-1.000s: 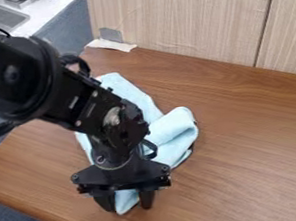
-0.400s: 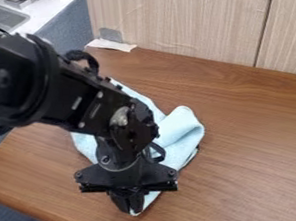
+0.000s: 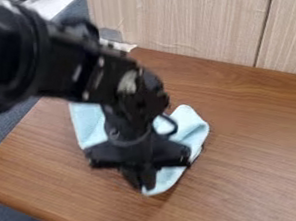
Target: Fold the blue cloth on the table from bottom to top
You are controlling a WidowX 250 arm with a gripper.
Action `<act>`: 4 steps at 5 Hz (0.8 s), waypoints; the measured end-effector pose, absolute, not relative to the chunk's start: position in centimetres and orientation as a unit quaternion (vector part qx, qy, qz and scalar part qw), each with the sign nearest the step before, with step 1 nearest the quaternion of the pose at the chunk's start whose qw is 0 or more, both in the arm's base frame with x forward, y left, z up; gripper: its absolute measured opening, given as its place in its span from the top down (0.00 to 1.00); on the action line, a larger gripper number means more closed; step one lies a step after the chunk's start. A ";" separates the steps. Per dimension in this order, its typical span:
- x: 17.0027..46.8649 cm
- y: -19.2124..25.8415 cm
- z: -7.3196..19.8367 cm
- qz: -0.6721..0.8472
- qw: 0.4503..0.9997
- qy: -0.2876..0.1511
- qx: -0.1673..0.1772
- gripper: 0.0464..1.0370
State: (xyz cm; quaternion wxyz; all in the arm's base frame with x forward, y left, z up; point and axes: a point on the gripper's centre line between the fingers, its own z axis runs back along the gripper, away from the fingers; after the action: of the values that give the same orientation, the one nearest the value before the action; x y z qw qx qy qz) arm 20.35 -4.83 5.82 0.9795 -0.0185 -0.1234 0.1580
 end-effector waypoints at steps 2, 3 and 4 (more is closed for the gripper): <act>26.7 -3.0 10.6 0.212 0.961 -0.173 -0.050 0.99; 29.3 -0.5 10.5 0.254 0.950 -0.171 -0.057 0.99; 31.2 2.2 8.4 0.289 0.944 -0.148 -0.049 0.99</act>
State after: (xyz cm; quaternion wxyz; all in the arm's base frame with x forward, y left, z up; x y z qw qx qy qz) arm 31.15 2.24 8.40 0.9445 -0.0488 -0.1484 0.2890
